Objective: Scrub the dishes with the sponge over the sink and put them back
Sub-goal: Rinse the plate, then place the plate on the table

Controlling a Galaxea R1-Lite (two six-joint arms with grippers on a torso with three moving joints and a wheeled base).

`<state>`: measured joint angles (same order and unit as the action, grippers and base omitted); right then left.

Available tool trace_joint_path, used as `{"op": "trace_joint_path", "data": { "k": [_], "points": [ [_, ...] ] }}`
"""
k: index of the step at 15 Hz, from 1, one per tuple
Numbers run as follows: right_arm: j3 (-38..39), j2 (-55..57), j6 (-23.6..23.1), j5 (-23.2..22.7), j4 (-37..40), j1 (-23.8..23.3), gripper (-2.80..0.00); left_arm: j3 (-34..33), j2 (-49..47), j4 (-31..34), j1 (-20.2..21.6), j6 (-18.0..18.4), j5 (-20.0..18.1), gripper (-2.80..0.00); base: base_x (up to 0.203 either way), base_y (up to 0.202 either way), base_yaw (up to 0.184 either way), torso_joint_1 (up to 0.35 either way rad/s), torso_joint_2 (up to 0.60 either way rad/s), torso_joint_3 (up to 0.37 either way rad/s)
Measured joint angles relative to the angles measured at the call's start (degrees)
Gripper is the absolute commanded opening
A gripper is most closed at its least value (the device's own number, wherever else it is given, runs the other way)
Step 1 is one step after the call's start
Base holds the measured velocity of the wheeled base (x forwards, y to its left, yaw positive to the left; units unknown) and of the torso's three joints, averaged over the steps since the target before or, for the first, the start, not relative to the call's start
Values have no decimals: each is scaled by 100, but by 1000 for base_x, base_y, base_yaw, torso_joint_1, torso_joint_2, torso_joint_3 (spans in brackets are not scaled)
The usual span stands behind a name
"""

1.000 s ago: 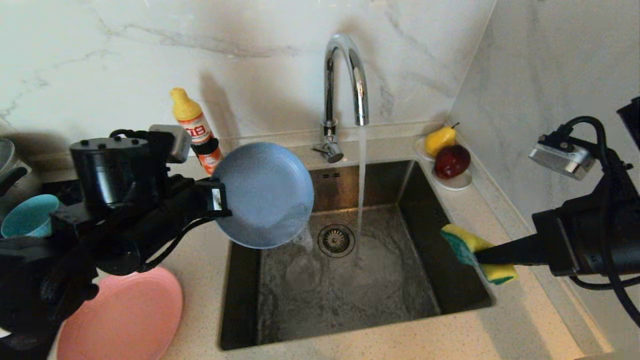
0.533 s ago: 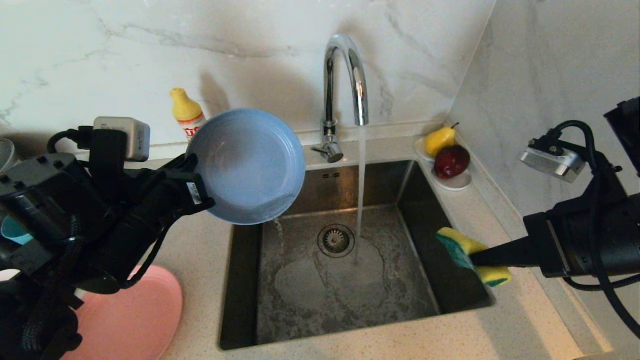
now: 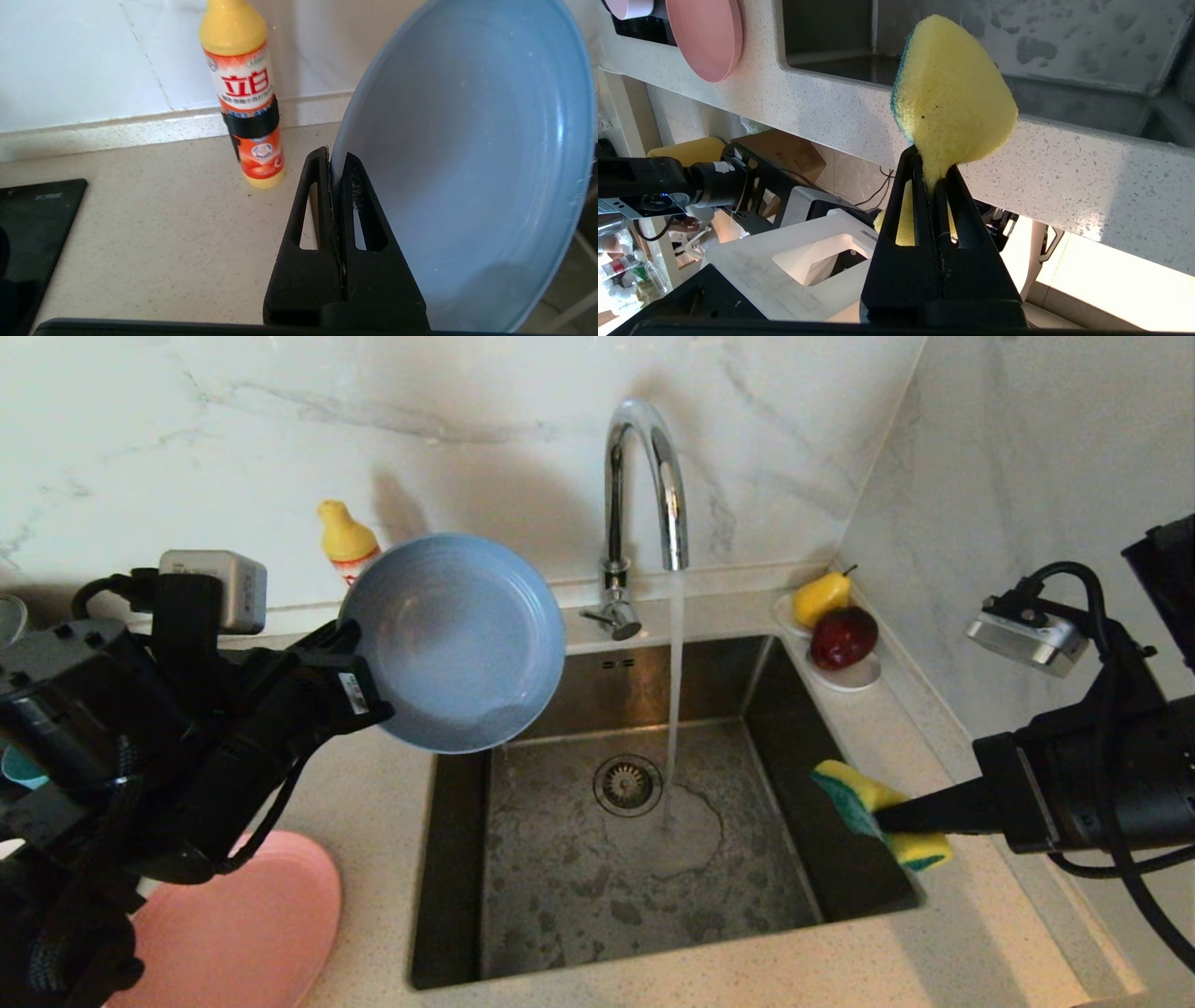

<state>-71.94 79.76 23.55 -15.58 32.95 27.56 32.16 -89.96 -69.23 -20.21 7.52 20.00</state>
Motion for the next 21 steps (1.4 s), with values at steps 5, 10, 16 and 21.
{"op": "trace_joint_path", "data": {
  "k": [5,10,16,21],
  "points": [
    [38,-71,4,12,12,0,-280,270,530,2029,234,-345,-59,-280,0,0,0,0,0,0],
    [146,-168,-3,17,28,-2,-280,1574,943,5988,1169,-1790,-922,-280,0,0,0,0,0,0],
    [151,-132,-3,23,18,-19,-280,2078,646,7325,3271,-2732,-1865,-280,0,0,0,0,0,0],
    [61,-135,-3,32,30,11,-280,2071,68,7020,4147,-3110,-2325,-280,0,0,0,0,0,0]
  ]
}}
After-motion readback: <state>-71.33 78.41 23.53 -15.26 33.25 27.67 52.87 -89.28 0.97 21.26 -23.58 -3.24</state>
